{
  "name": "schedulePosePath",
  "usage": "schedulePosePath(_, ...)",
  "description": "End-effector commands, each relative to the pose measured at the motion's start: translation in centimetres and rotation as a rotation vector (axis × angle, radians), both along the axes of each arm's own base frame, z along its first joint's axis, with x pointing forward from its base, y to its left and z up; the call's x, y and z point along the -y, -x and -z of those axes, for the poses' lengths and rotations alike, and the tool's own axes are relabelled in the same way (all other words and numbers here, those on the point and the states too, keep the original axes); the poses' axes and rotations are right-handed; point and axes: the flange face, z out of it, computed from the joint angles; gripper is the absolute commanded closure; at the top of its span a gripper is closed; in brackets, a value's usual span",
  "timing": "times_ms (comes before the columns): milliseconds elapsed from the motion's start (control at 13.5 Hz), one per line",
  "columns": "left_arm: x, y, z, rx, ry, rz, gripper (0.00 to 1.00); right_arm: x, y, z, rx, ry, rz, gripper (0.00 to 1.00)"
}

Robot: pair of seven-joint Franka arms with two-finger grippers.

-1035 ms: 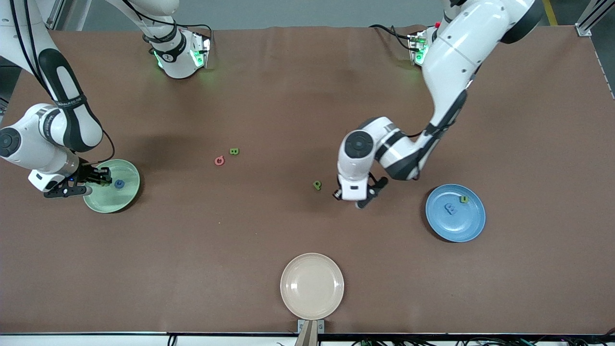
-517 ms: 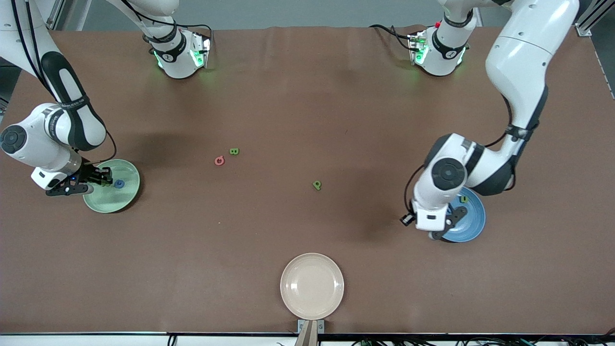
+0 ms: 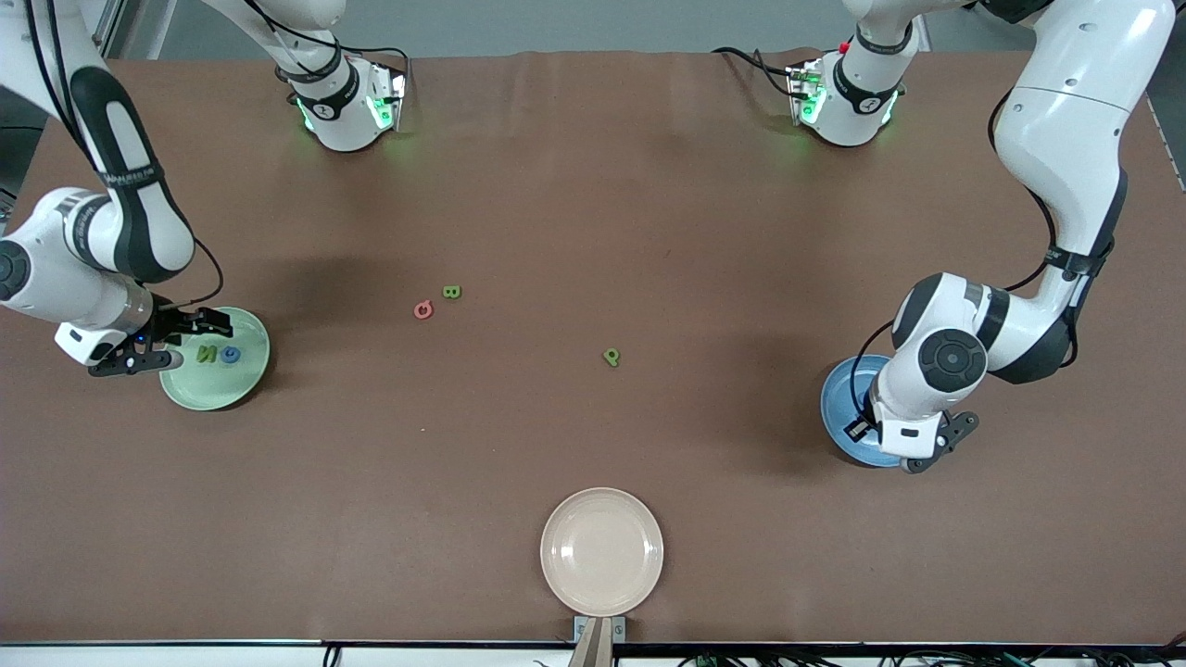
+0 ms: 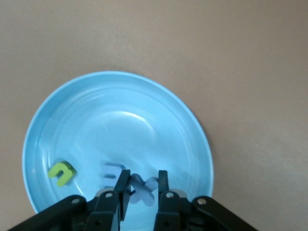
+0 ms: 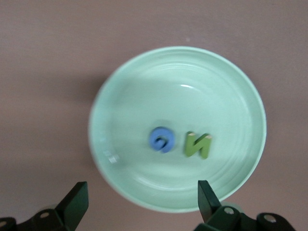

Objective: Sort upper and lower case letters into plates
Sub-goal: 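Drop the N on the green plate while the left gripper drops the x, then reach the right gripper to the Q while the left gripper reaches the d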

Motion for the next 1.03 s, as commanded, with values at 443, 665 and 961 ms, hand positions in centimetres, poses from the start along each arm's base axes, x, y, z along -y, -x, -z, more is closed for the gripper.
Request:
schedulePosePath(443,1.4,0.6,-0.9,0.009,-0.046,0.039,0.01,-20.7,2.6,-2.2,-0.046,0.001,0.26,0.0)
schedulePosePath(665,7.8,1.9,-2.7,0.034,0.012,-0.04,0.01,-27.1,4.1,-0.4,0.04,0.007,0.347,0.0)
schedulePosePath(961,15.9,4.5,-3.4,0.054,0.056,-0.121,0.0,-29.8,5.5,4.0,0.084,0.006,0.39,0.0)
